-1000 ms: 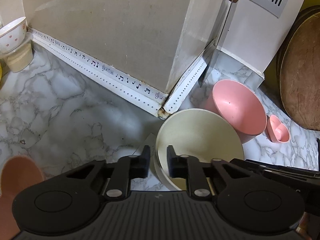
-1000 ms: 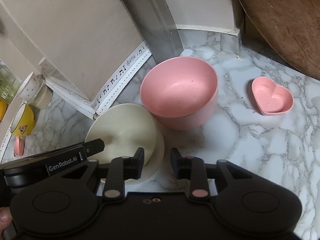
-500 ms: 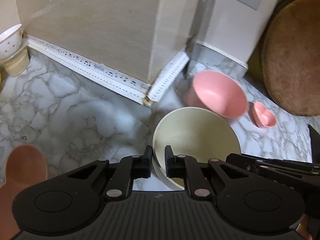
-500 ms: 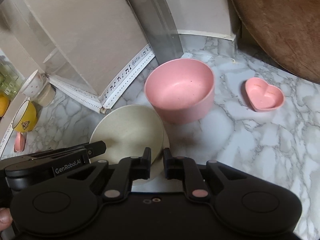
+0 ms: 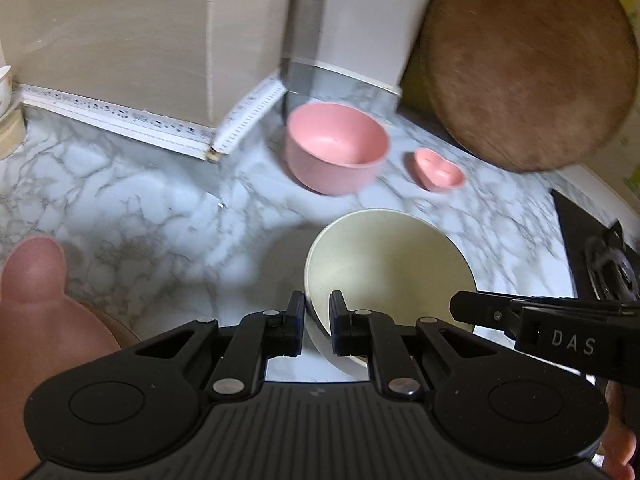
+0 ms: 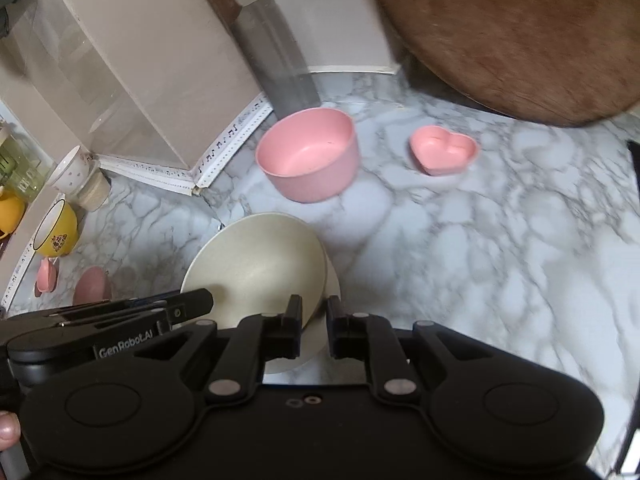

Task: Organize plates and bowls
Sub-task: 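Carry the cream bowl with both grippers toward the plate stack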

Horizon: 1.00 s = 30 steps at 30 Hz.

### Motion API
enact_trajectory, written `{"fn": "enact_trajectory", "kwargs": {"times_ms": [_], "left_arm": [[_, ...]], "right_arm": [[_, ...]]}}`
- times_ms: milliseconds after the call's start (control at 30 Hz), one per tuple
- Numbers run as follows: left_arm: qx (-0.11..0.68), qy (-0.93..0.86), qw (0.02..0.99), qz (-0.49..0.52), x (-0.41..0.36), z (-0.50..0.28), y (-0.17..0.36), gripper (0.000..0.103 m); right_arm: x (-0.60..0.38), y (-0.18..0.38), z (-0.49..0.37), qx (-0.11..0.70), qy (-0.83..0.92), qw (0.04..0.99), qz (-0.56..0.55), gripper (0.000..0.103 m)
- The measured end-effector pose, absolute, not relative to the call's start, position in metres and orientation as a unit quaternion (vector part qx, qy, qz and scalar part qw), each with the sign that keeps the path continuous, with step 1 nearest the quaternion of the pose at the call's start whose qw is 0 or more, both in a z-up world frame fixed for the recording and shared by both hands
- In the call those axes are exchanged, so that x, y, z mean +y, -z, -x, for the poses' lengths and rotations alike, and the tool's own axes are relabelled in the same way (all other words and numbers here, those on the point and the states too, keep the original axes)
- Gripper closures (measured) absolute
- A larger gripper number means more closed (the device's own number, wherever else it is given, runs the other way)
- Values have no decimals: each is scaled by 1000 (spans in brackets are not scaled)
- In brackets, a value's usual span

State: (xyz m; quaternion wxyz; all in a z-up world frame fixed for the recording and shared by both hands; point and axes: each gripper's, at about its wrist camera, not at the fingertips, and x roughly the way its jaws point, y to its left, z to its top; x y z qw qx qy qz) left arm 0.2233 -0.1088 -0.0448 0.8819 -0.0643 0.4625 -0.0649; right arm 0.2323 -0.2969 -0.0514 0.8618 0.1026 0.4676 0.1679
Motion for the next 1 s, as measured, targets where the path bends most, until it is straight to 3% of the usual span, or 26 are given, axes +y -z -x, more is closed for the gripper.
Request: {"fn": "enact_trajectory", "kwargs": {"times_ms": [1000], "left_arm": [[491,124,862,24,-147,-179,70,91]], "right_arm": [[-343,81,-171,495,-128,850,-126,89]]}}
